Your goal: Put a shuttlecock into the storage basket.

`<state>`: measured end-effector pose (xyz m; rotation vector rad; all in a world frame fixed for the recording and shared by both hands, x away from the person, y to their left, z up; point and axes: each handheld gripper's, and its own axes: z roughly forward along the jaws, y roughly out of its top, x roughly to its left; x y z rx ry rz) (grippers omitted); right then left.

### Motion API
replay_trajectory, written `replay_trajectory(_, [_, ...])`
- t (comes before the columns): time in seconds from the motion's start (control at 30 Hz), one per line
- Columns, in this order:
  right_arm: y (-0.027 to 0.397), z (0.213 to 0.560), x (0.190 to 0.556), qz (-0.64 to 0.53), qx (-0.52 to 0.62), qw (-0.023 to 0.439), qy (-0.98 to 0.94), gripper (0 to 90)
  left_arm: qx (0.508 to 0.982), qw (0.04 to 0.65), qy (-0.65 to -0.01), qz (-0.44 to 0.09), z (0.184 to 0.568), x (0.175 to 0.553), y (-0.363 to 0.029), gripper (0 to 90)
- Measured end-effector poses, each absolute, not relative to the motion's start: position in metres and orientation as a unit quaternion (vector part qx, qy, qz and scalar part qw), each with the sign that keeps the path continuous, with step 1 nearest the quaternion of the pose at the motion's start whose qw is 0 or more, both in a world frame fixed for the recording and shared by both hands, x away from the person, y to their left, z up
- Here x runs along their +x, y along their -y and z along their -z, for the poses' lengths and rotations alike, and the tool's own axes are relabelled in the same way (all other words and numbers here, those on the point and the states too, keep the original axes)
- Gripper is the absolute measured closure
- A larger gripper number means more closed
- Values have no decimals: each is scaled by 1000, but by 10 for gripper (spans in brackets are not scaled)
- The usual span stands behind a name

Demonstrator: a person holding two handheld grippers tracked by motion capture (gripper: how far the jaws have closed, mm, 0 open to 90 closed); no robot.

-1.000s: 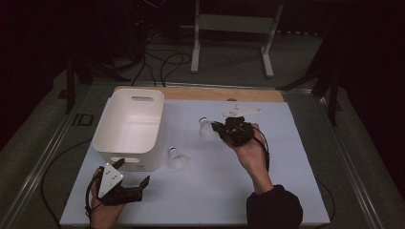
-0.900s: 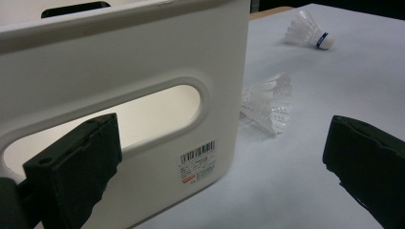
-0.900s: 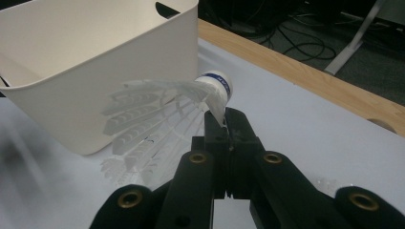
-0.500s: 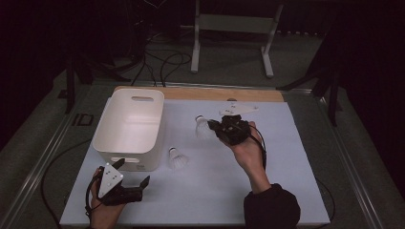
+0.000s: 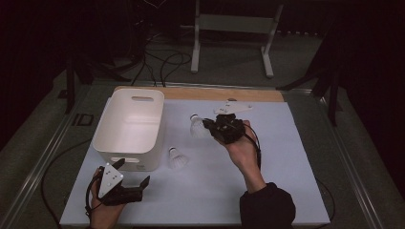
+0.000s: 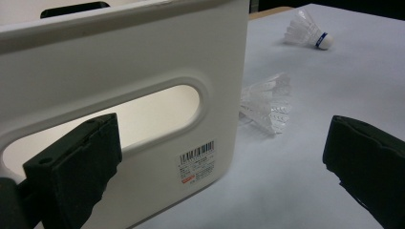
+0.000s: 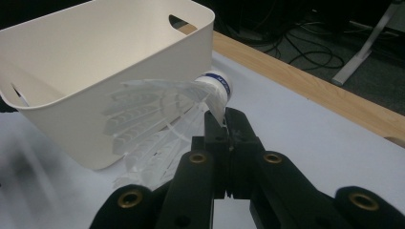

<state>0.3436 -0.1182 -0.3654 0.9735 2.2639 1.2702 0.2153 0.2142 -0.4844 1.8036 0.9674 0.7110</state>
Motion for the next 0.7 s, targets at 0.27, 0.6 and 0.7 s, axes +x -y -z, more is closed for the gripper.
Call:
replay_trajectory(0.27, [114,364,345,-453,345,184,-801,890,736,468,-394,-290,484,215,-214,0])
replay_trajectory(0.6, [108,364,348,-463,347,170,-798,891,736,469,-394,-289,484,215,-214,0])
replay_trajectory(0.7, [105,364,348,-468,346,164,-797,891,736,469,-393,-290,484,215,-214,0])
